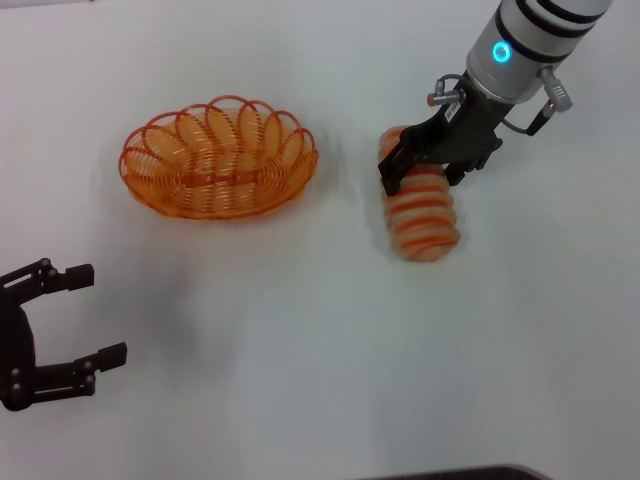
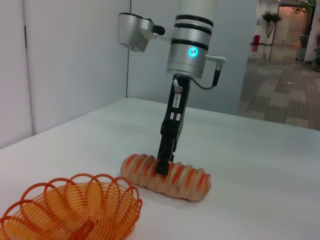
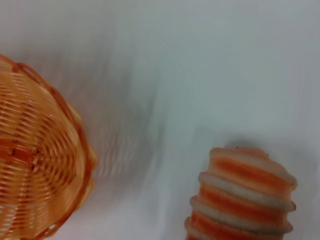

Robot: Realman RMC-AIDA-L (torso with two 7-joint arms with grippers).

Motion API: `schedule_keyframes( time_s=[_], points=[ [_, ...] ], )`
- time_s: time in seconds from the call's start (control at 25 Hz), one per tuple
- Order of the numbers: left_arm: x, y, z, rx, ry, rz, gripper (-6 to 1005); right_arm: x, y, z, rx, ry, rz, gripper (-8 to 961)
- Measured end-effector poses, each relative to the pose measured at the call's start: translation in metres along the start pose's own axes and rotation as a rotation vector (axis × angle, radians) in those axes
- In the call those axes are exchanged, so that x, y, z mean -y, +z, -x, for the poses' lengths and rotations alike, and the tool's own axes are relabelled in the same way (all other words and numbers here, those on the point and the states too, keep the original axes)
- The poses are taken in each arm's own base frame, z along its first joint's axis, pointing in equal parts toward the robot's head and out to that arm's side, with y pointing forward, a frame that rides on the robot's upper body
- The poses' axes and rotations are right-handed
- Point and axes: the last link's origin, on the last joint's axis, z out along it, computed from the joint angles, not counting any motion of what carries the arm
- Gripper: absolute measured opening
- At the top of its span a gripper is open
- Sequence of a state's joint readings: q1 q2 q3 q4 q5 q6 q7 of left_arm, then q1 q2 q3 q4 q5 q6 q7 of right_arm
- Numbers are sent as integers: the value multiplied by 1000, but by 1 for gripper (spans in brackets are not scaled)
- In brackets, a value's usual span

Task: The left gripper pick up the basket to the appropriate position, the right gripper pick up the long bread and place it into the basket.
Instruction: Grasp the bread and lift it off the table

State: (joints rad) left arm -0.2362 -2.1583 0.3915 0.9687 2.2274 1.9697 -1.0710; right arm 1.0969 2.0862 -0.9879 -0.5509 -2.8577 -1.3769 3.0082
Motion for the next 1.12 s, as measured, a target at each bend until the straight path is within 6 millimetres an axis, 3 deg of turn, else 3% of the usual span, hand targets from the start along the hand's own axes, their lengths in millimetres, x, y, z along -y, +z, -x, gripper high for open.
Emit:
schedule_keyframes(
  time_s=[0.76,1.12],
  points=[
    [0,2,0,-10,-10,8,892,-3,10,0,5,-1,-5,897],
    [0,3,0,-14,-13,5,891,-2,7,3,21,-21,-9,714]
  ],
)
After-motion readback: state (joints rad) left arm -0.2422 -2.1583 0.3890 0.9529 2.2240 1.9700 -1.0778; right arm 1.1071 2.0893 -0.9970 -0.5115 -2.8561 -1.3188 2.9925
